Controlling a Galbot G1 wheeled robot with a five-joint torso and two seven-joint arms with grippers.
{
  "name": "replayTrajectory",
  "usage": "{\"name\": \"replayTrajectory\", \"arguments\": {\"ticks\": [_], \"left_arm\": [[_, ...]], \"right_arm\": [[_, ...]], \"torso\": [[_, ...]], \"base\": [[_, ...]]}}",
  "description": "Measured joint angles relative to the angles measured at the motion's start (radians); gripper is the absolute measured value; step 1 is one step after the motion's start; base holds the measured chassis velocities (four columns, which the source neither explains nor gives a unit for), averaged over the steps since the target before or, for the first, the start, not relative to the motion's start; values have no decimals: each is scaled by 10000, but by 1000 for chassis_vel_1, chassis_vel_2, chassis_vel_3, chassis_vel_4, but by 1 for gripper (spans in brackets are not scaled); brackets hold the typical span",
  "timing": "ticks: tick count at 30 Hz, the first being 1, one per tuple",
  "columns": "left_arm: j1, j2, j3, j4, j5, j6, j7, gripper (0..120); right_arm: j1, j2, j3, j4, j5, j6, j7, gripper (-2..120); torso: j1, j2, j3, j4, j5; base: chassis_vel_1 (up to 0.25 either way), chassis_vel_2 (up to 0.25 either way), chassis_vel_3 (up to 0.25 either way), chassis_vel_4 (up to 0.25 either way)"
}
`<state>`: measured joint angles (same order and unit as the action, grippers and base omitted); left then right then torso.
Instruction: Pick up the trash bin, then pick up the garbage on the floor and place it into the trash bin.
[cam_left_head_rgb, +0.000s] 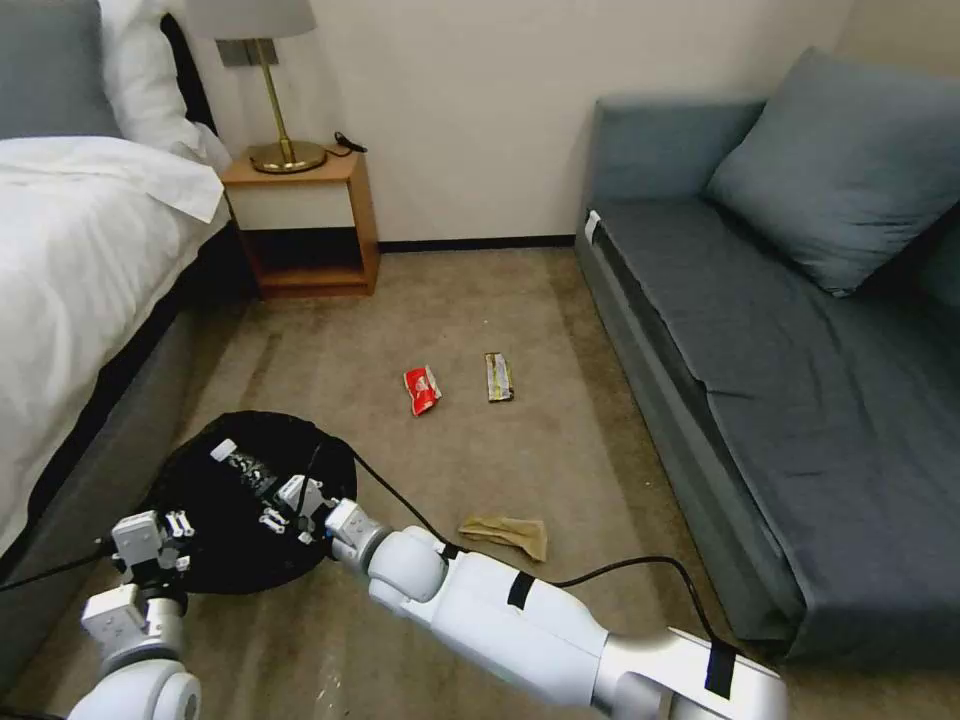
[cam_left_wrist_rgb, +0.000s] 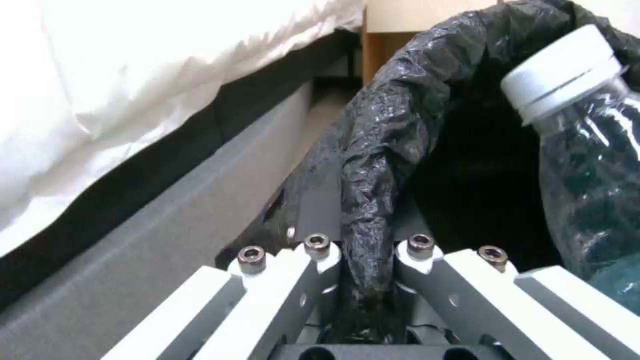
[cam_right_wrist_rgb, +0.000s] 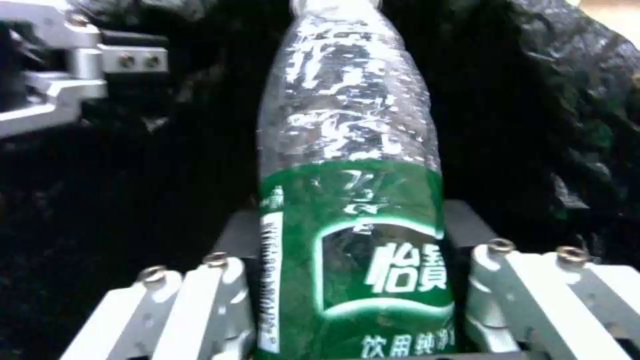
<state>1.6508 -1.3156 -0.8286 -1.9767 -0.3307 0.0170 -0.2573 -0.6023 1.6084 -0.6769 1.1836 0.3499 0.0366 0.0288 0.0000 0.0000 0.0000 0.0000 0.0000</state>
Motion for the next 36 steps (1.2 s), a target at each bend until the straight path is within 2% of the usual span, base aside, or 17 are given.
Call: {"name": "replayTrajectory", "arguments": {"ticks": [1, 3, 4, 8, 10, 12, 14, 17, 18, 21, 23, 25, 27, 29, 31, 33, 36], "left_arm": [[-3, -1, 2, 4, 3, -1, 0, 5], [-16, -11, 12, 46, 26, -13, -3, 5], [-16, -11, 12, 46, 26, -13, -3, 5], [-46, -7, 12, 184, 58, -79, -37, 5], [-52, -3, 10, 204, 59, -89, -40, 5], [-84, 24, -6, 297, 61, -141, -52, 5], [-109, 40, -10, 346, 59, -157, -57, 5], [-198, 68, -41, 517, 49, -227, -85, 5], [-198, 68, -41, 517, 49, -227, -85, 5], [-230, 62, -41, 637, 43, -294, -143, 5], [-238, 54, -37, 665, 44, -307, -168, 5], [-263, 29, -3, 710, 99, -354, -197, 5], [-272, 2, 8, 728, 343, -482, -213, 5], [-273, 0, 11, 728, 392, -508, -213, 5], [-269, -6, 16, 728, 452, -546, -215, 5], [-268, -8, 16, 728, 459, -555, -216, 5], [-220, -39, 16, 728, 532, -636, -220, 5]], "right_arm": [[-5, 0, -3, 7, -2, 0, -1, 53], [-52, -3, -6, 90, -61, 1, -8, 64], [-52, -3, -6, 90, -61, 1, -8, 64], [-81, -9, 2, 321, -160, -10, -15, 85], [-81, -9, 6, 357, -172, -13, -15, 86], [-42, -10, 40, 598, -195, -36, 34, 97], [0, -59, 43, 770, -178, -79, 65, 99], [173, -796, 19, 1519, 100, -545, 114, 100], [173, -796, 19, 1519, 100, -545, 114, 100], [278, -1925, -16, 2166, 285, -970, 14, 100], [278, -2220, -12, 2278, 285, -1045, -48, 100], [210, -2928, 91, 2558, 215, -1343, -225, 100], [26, -3704, 317, 2823, 34, -2068, -561, 100], [-33, -3910, 390, 2832, -92, -2267, -771, 100], [-200, -4373, 674, 2711, -562, -2906, -1683, 100], [-225, -4420, 722, 2674, -605, -3009, -1812, 100], [-369, -4561, 1050, 2258, -770, -3693, -2371, 100]], "torso": [[0, 0, 0, 0, 0], [0, 0, 0, 0, 0], [0, 0, 0, 0, 0], [0, 0, 0, 0, 0], [0, 0, 0, 0, 0], [0, 0, 0, 0, 0], [0, 0, 0, 1, 1], [0, 0, 0, 2, 2], [0, 0, 0, 2, 2], [0, 0, 0, -1, 2], [0, 0, 0, -3, 2], [0, 0, 0, -1, 4], [0, 0, 0, -3, 3], [0, 0, 0, -2, 5], [0, 0, 0, -3, 3], [0, 0, 0, -2, 3], [0, 0, 1, -2, 4]], "base": [[0, 0, 0, 0], [0, 0, 0, 0], [0, 0, 0, 0], [0, 0, 0, 0], [0, 0, 0, 0], [0, 0, 0, 0], [0, 0, 0, 0], [0, 0, 0, 0], [0, 0, 0, 0], [0, 0, 0, 0], [0, 0, 0, 0], [0, 0, 0, 0], [0, 0, 0, 0], [0, 0, 0, 0], [0, 0, 0, 0], [0, 0, 0, 0], [0, 0, 0, 0]]}}
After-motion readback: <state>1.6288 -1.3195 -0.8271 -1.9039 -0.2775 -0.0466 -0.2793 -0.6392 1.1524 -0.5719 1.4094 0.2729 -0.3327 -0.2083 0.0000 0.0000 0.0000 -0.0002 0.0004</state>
